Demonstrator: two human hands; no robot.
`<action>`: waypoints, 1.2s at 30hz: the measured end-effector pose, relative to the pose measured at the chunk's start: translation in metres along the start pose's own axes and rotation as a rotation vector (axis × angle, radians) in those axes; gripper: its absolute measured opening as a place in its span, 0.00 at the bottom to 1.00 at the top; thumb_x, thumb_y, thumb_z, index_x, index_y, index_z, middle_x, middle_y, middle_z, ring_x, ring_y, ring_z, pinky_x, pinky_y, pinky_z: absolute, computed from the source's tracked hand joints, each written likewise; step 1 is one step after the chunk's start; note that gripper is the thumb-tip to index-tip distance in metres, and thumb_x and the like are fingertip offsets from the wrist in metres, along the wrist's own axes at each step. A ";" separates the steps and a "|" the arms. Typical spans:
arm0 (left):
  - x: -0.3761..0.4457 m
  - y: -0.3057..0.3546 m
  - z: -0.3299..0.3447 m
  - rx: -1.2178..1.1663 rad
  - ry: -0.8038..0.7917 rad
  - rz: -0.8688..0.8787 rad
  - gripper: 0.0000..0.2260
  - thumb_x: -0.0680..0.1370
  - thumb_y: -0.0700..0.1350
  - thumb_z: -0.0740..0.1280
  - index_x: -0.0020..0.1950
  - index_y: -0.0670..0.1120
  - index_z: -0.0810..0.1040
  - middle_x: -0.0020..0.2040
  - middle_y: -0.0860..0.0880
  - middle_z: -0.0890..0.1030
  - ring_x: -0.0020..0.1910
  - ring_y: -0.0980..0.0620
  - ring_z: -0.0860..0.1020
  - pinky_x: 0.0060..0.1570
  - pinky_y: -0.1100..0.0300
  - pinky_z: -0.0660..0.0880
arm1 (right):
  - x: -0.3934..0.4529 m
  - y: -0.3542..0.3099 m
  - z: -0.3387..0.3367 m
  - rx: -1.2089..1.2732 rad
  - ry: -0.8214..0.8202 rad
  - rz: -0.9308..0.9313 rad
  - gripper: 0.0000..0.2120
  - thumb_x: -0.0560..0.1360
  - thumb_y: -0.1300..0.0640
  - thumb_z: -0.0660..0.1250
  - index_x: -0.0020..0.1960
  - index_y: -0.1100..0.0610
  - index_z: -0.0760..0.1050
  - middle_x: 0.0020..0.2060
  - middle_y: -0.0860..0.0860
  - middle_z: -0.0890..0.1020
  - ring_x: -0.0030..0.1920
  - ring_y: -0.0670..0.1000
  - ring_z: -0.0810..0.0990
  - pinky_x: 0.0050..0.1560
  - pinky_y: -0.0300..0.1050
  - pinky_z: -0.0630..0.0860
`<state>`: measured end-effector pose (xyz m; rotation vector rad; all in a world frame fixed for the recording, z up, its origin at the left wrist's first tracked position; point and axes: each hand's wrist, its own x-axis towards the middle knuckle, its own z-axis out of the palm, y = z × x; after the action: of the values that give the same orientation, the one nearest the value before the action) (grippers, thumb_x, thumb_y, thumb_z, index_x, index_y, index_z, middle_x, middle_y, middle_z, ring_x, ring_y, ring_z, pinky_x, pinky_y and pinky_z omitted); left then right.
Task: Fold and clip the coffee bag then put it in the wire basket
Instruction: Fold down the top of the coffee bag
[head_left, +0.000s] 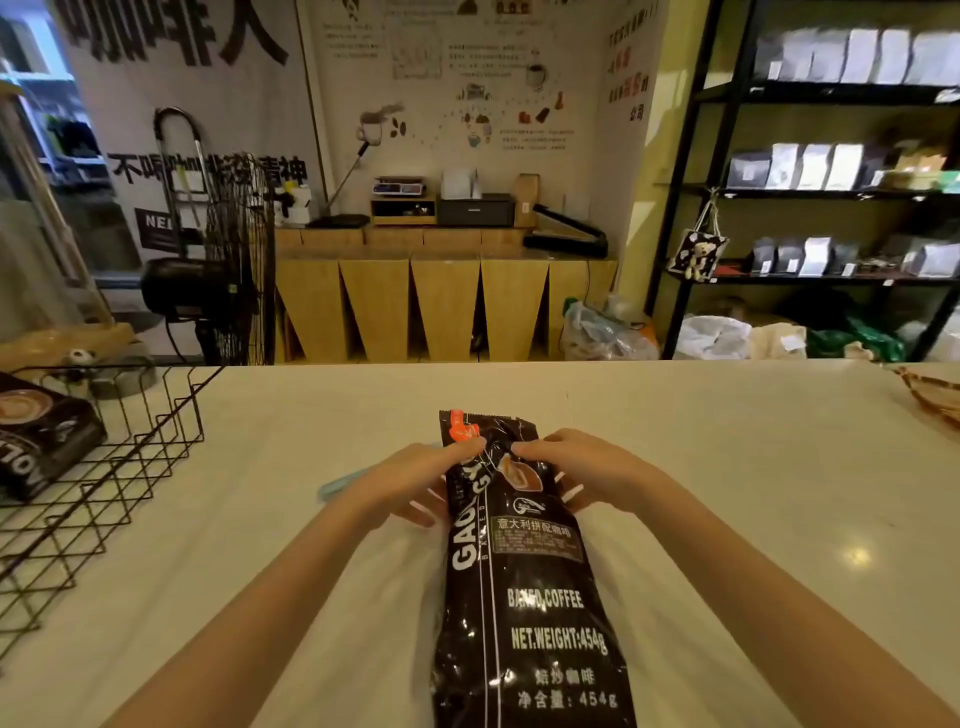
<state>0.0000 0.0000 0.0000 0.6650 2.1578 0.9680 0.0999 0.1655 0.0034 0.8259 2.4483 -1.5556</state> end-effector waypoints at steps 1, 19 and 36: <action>0.000 -0.001 0.003 -0.041 -0.005 -0.001 0.29 0.68 0.67 0.61 0.56 0.46 0.77 0.51 0.45 0.82 0.47 0.47 0.81 0.50 0.55 0.78 | 0.002 0.002 0.003 0.057 0.005 0.010 0.24 0.71 0.43 0.66 0.57 0.60 0.69 0.51 0.55 0.78 0.48 0.55 0.79 0.48 0.50 0.79; -0.015 0.013 0.021 -0.388 0.057 0.112 0.14 0.67 0.52 0.72 0.48 0.53 0.73 0.47 0.48 0.82 0.47 0.49 0.80 0.47 0.54 0.77 | 0.002 0.006 0.010 0.495 0.041 -0.159 0.18 0.67 0.53 0.73 0.53 0.59 0.75 0.50 0.58 0.83 0.52 0.57 0.82 0.59 0.57 0.76; -0.028 0.064 -0.004 -0.590 0.259 0.500 0.21 0.64 0.43 0.75 0.52 0.54 0.72 0.49 0.51 0.81 0.46 0.52 0.82 0.42 0.59 0.77 | -0.021 -0.058 -0.028 0.529 0.211 -0.571 0.11 0.70 0.61 0.70 0.51 0.52 0.77 0.43 0.50 0.85 0.40 0.47 0.84 0.37 0.42 0.77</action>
<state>0.0259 0.0172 0.0624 0.8224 1.7824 1.9481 0.0929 0.1634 0.0711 0.3556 2.5940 -2.5059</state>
